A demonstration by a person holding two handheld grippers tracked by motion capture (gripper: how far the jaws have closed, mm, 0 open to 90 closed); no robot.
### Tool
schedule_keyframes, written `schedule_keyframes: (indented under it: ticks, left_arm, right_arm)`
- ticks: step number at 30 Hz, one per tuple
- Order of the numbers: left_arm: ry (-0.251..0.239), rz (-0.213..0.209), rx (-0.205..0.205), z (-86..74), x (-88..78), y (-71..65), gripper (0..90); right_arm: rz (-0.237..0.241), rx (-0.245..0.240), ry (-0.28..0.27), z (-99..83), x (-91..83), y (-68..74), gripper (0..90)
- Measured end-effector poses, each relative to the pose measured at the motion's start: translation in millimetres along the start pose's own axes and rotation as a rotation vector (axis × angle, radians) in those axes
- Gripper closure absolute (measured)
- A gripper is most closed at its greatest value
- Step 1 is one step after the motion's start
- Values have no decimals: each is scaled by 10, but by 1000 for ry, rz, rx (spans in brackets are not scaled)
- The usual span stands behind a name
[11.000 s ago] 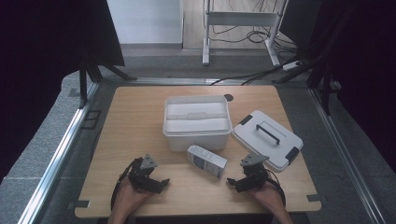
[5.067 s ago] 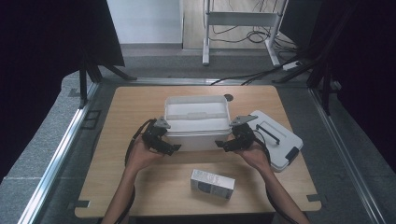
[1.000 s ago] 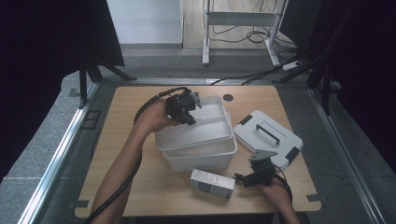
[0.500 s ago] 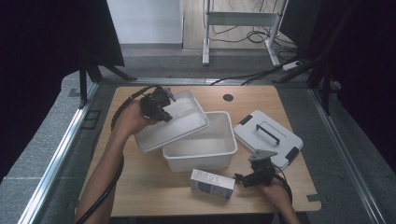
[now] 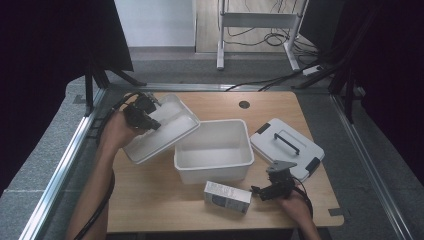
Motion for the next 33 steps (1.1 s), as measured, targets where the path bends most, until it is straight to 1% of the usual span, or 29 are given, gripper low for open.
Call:
schedule_keyframes:
  ticks: [3,4,5,7,12,17,18,24,27,31,32,33]
  left_arm:
    - [1,5,-31,-111,-8,78,891]
    - [1,12,-57,-192,-12,133,891]
    - [1,12,-57,-192,-12,133,891]
    - [6,23,-83,-283,-19,190,891]
    - [23,48,-124,-462,-27,292,891]
    - [30,53,-150,-617,10,337,891]
    - [32,52,-157,-669,40,344,891]
    - [36,47,-174,-852,199,344,891]
    - [36,44,-186,-941,330,322,891]
    - [51,46,-191,-1046,511,284,891]
    - [57,49,-195,-1088,583,271,891]
    - [57,50,-196,-1100,606,267,891]
  right_arm:
    - [1,2,1,0,-1,1,0]
    - [1,1,1,0,-1,1,0]
    - [1,1,1,0,-1,1,0]
    - [0,0,0,0,0,0,0]
    - [1,1,1,0,-1,1,0]
    - [0,3,-1,0,0,2,0]
    - [1,1,1,-1,-1,2,0]
    - [1,1,1,0,-1,1,0]
    - [2,2,1,0,-1,2,0]
    - [1,2,0,0,0,2,0]
    - [1,2,-1,0,1,2,0]
    - [0,3,-2,1,2,2,0]
Point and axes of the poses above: each handheld gripper's, and its own axes: x roughly forward along the jaws, z roughly out of its top, y roughly to its left, the point moved 7 cm from there along x, roughly forward along the jaws, and after that the axes turned 7 degrees about z, right-handed, at the moved point
